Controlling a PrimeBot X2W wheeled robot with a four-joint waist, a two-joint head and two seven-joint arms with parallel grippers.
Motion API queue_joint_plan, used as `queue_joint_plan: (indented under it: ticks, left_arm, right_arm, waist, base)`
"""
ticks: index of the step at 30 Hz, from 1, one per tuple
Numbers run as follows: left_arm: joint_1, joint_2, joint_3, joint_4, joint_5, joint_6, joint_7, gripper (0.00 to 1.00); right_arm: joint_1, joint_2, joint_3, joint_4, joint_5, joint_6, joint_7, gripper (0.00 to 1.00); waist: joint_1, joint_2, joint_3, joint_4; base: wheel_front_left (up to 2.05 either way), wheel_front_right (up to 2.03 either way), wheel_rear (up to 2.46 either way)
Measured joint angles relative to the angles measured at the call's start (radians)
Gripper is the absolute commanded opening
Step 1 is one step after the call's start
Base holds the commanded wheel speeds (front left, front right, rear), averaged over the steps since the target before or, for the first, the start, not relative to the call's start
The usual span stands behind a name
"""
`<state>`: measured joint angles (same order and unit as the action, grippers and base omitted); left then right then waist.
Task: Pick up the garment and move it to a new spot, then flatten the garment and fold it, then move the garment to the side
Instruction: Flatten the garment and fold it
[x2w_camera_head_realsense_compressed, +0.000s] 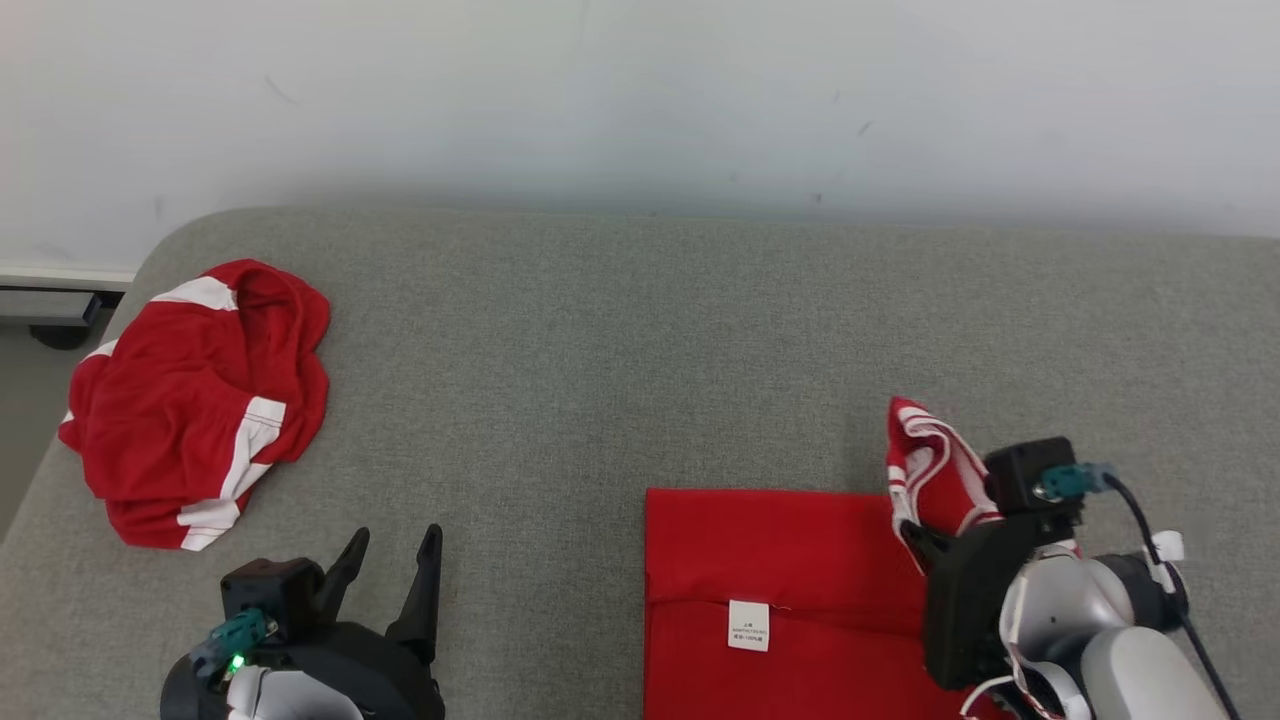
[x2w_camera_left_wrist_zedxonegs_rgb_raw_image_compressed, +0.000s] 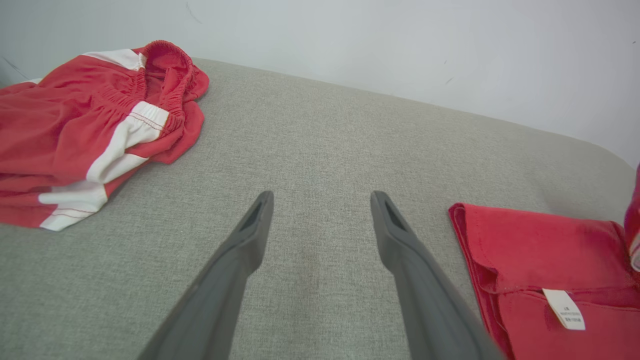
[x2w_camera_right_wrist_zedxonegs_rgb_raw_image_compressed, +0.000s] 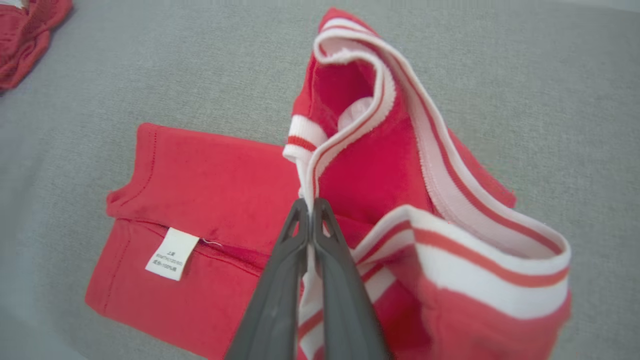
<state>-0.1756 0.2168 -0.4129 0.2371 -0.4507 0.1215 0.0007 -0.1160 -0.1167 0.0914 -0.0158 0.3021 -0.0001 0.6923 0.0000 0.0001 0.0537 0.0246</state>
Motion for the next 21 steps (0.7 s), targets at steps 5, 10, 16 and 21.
queue_joint_plan:
  ticks: [5, 10, 16, 21]
  left_arm:
    - [-0.022, -0.008, -0.011, 0.005, 0.000, -0.009, 0.006, 1.00]
    - [-0.025, -0.011, -0.015, 0.012, 0.000, -0.017, 0.007, 1.00]
    - [-0.039, -0.015, -0.017, 0.019, 0.000, -0.018, 0.006, 1.00]
    - [-0.039, -0.013, -0.013, 0.031, 0.000, -0.017, 0.002, 1.00]
  right_arm:
    - [-0.022, 0.043, 0.080, 0.013, -0.014, 0.007, 0.029, 0.00]
    - [-0.053, 0.056, 0.129, 0.045, -0.014, 0.000, 0.040, 0.00]
    - [-0.083, 0.056, 0.179, 0.092, -0.016, -0.016, 0.055, 0.00]
    - [-0.125, 0.057, 0.246, 0.147, -0.011, -0.033, 0.057, 0.00]
  waist:
    - [0.0000, 0.0000, 0.006, 0.012]
    - [0.0001, 0.0000, 0.011, 0.027]
    - [0.0001, 0.0000, 0.016, 0.046]
    - [0.0001, 0.0000, 0.019, 0.061]
  base:
    - [0.00, 0.00, 0.00]
    - [0.00, 0.00, 0.00]
    - [0.00, 0.00, 0.00]
    - [0.00, 0.00, 0.00]
